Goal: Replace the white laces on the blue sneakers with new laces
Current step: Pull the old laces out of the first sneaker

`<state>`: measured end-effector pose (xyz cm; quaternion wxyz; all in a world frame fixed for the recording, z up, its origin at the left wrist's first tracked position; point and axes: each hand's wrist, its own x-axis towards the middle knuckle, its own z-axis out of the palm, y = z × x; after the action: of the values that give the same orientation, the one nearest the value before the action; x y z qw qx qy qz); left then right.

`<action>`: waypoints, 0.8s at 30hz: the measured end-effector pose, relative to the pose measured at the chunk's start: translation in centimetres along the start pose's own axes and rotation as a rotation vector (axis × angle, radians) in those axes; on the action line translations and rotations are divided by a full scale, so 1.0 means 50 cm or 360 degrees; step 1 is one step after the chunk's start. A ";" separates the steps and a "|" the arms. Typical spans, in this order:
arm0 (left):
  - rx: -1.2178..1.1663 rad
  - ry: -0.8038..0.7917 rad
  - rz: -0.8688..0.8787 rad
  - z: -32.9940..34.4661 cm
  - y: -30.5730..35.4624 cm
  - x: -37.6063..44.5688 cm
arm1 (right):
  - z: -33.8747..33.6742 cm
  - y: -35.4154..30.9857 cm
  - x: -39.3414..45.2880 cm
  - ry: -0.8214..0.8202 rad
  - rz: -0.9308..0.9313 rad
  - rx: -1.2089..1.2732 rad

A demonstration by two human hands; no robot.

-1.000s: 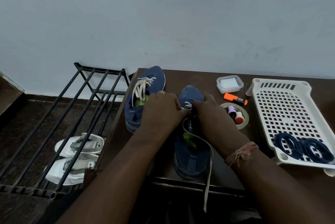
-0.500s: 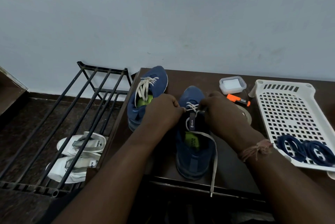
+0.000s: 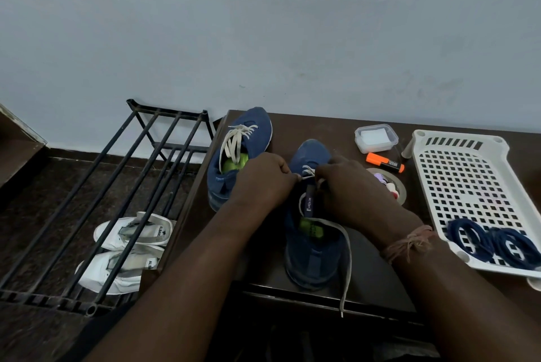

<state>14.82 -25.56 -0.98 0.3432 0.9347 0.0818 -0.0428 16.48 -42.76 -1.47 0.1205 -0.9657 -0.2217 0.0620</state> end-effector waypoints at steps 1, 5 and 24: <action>0.0007 0.0003 0.0003 -0.001 0.000 0.000 | 0.000 -0.003 0.002 0.0071 -0.0014 0.0104; 0.0042 0.0021 -0.0004 0.000 0.000 0.005 | -0.031 -0.015 0.011 0.0443 0.0343 0.1366; 0.0077 0.0031 0.0000 0.002 -0.006 0.009 | -0.045 -0.031 0.007 0.0508 0.0368 0.1485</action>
<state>15.21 -25.34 -1.34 0.3197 0.9431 0.0840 -0.0357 16.53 -41.70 1.11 0.5640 -0.8246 -0.0408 0.0189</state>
